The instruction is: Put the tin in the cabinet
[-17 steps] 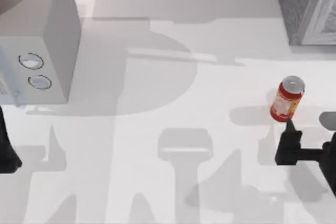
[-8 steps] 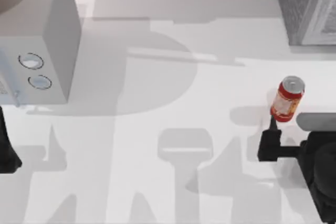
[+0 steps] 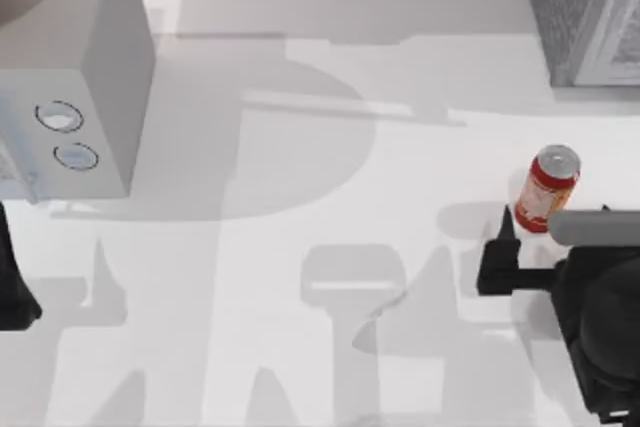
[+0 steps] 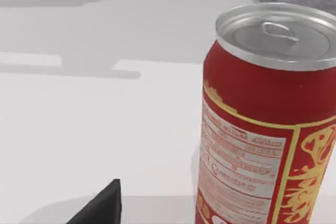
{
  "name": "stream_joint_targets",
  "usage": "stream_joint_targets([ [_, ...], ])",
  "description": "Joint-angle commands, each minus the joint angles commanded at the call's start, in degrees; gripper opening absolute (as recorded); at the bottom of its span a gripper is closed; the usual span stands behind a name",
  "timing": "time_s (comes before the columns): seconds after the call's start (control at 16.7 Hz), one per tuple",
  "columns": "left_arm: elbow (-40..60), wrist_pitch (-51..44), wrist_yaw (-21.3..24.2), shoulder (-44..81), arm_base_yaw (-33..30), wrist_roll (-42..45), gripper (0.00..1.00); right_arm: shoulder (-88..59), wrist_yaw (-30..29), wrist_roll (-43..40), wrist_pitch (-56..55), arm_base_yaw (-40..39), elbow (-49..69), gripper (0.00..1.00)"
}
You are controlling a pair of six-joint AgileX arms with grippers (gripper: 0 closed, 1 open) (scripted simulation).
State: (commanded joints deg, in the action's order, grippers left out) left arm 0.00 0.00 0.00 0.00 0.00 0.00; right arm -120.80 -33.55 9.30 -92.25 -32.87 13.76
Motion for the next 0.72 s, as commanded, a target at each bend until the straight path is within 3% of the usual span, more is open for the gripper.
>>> stream_joint_targets([
  [0.72,0.0,0.0,0.0,0.0,0.0,0.0,1.0,-2.62,0.4,-1.1,-2.19,0.71,1.47,1.0],
])
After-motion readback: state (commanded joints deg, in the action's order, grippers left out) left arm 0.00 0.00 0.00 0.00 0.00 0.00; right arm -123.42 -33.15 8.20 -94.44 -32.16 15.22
